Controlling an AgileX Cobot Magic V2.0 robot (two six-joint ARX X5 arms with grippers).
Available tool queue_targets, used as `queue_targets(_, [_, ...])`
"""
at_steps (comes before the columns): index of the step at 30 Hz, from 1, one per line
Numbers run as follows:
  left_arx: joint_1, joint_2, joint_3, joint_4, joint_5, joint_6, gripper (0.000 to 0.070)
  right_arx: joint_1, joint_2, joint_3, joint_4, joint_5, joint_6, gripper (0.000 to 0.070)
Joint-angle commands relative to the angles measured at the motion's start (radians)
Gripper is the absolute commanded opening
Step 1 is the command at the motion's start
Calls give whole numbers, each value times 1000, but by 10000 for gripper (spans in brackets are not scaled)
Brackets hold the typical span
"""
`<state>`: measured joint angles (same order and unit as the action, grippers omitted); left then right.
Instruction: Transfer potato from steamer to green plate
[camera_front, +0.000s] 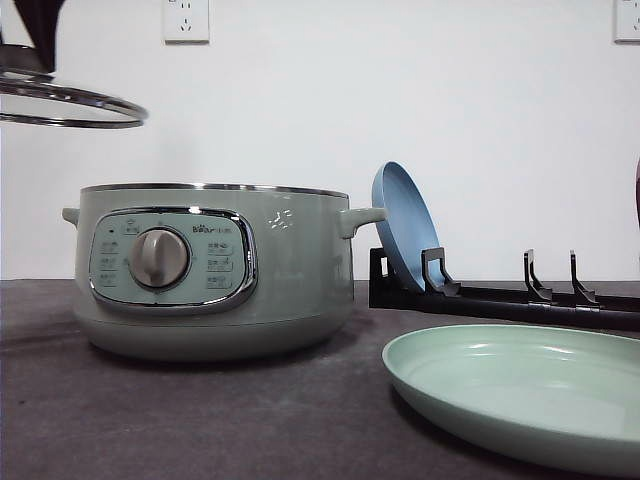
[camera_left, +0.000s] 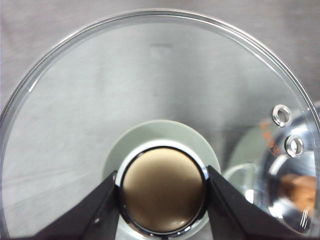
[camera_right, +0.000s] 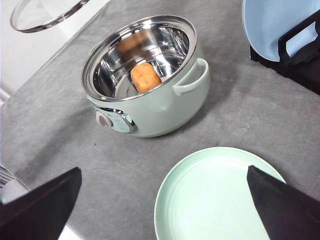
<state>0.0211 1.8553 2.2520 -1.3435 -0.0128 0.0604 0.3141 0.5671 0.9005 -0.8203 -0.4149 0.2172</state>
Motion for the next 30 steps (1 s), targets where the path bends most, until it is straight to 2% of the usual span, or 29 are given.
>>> queue_targets(1, [10,-17,45,26,2,-5,0,4,6,14,12,4,3,675])
queue_targets(8, [38,-17,45,23,2,-6,0,4,13,15,13,2,4,675])
queue_targets(13, [39,-17,45,20,2,-6,0,5,80,52,11,-5,4,675])
queue_targets(22, [39,-17,45,18,2,-6,0,70,364,259,11,-4,-81,674])
queue_targets(30, [44,-17,45,19,2,-5,0,157,681,517,-1,-3,-141,673])
